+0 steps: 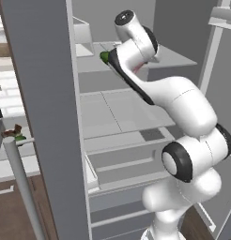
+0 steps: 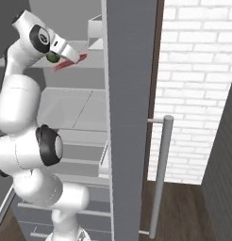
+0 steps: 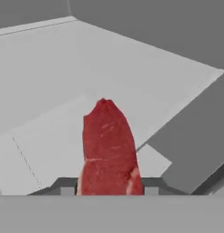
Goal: Place one avocado and one steak in each tupperware on the nearby counter, to pack two identical lunches.
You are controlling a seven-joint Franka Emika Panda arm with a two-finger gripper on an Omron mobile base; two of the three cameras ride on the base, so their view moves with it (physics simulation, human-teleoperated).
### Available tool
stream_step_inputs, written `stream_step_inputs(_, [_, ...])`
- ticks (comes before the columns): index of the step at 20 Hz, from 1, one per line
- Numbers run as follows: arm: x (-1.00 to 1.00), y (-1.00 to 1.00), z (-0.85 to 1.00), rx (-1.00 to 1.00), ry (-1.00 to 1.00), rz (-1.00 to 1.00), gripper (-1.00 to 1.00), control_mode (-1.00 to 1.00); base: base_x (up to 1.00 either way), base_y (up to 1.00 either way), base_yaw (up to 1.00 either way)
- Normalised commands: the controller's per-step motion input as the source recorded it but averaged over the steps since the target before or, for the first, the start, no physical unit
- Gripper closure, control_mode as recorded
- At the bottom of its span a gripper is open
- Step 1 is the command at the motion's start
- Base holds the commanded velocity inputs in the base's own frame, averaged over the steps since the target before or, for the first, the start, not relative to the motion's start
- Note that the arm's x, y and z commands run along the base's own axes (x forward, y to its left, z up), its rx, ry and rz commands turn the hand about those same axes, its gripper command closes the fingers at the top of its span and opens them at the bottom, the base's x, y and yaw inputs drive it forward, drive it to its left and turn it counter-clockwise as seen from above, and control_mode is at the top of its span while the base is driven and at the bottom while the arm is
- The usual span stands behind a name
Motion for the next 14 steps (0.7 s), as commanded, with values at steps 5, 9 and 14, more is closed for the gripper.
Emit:
stream_step_inputs(5, [-1.0, -0.09, 0.01, 0.05, -0.1, -0.04, 1.0, -1.0, 0.0, 0.0, 0.0])
stream_step_inputs(9, [-1.0, -0.07, -0.22, 0.08, -0.06, 0.01, 1.0, -1.0, 0.0, 0.0, 0.0])
stream_step_inputs(14, [-1.0, -0.03, -0.03, 0.08, -0.09, 0.27, 1.0, -1.0, 0.0, 0.0, 0.0])
